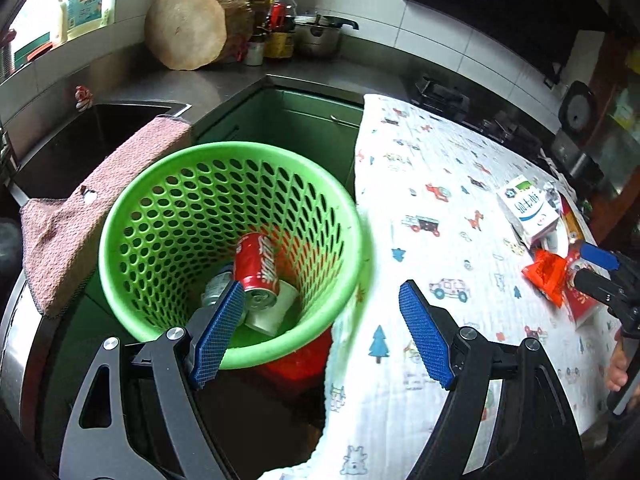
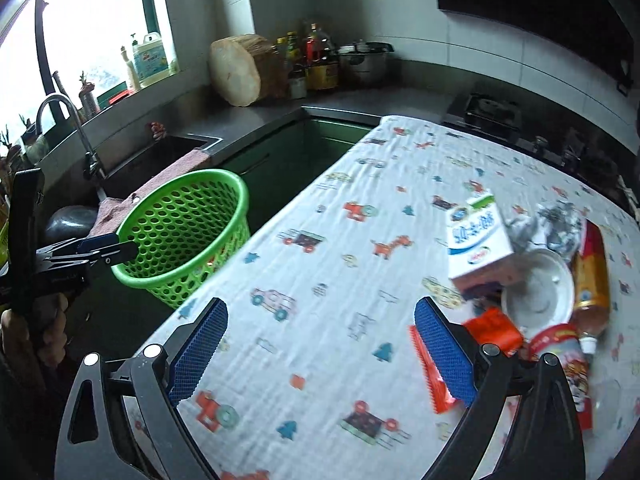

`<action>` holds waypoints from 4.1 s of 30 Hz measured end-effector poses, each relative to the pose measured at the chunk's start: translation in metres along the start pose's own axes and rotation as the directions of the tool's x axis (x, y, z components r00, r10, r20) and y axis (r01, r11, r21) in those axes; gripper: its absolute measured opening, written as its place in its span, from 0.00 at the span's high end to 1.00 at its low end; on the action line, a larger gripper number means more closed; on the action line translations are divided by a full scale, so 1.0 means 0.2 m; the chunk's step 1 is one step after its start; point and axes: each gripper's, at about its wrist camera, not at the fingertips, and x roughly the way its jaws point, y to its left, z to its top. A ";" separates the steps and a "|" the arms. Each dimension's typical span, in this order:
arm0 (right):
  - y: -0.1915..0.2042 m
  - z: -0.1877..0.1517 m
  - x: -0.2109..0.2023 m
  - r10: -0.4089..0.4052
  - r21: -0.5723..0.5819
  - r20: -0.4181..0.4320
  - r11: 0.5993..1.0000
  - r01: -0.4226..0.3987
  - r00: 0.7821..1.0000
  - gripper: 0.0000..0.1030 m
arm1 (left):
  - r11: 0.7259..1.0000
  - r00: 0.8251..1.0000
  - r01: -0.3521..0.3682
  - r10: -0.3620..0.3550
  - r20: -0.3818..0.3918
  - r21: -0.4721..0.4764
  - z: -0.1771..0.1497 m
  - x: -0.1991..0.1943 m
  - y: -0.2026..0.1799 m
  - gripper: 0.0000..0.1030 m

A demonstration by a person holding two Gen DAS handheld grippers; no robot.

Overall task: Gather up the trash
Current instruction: 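Move both tools back toward the remaining trash on the table, then grasp the clear plastic cup with the right tool while the left tool approaches the orange snack bag, then grasp the orange snack bag with the left tool, then drop the orange bag into the basket with the left tool while the right tool carries the cup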

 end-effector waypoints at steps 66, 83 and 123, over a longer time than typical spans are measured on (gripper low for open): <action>-1.27 -0.49 -0.07 -0.113 0.328 -0.294 0.921 0.211 0.949 0.38 | 0.927 0.965 0.234 -0.185 -0.185 0.292 -0.01 0.33 -1.01 0.24; -1.24 -0.50 -0.03 -0.159 0.228 -0.257 0.949 0.219 0.953 0.40 | 0.863 0.929 0.348 -0.264 -0.259 0.366 -0.04 0.47 -1.24 0.24; -0.94 -0.47 -0.34 -0.172 0.152 -0.172 0.968 0.199 0.970 0.54 | 0.797 0.902 0.430 -0.367 -0.226 0.424 -0.06 0.45 -1.28 0.50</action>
